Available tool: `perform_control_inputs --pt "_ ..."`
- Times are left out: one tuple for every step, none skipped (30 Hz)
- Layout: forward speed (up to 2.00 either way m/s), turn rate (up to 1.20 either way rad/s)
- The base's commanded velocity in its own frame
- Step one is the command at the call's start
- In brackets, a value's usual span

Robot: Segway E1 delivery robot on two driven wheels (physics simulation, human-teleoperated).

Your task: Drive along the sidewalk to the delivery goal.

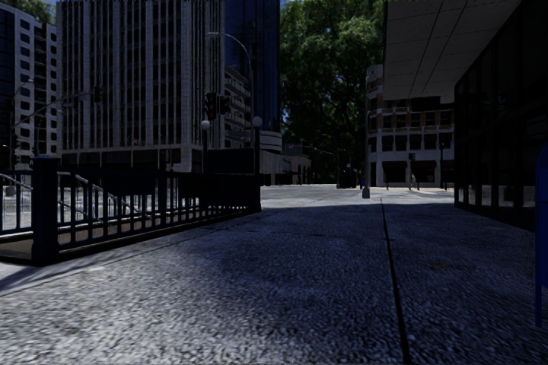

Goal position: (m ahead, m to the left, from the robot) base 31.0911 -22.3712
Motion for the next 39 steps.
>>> perform_control_inputs --pt "2.0 -0.78" --pt "2.0 -0.78" --pt "2.0 -0.78" --pt "2.0 -0.78" --pt "2.0 -0.78" --pt "2.0 -0.73" --pt "2.0 -0.2" --pt "2.0 -0.03" --pt "2.0 -0.03" --pt "2.0 0.0" --pt "2.0 0.0" --pt "2.0 0.0" --pt "2.0 0.0" --pt "2.0 0.0" --pt "2.0 0.0" --pt "2.0 0.0" --pt "2.0 0.0" --pt "2.0 0.0" --pt "2.0 0.0" --pt "2.0 0.0" --pt "2.0 0.0" --pt "2.0 0.0" --pt "2.0 0.0" --pt "2.0 -0.03" --pt "2.0 -0.25" --pt "2.0 -0.51" --pt "2.0 -0.51" --pt "2.0 -0.72" --pt "2.0 -0.88" --pt "2.0 -1.0" --pt "2.0 -1.02" --pt "2.0 -1.03" --pt "2.0 -1.03" --pt "2.0 -1.03" --pt "2.0 -1.0" --pt "2.0 -0.28" --pt "2.0 -0.09" --pt "2.0 -0.02" --pt "2.0 -0.02"
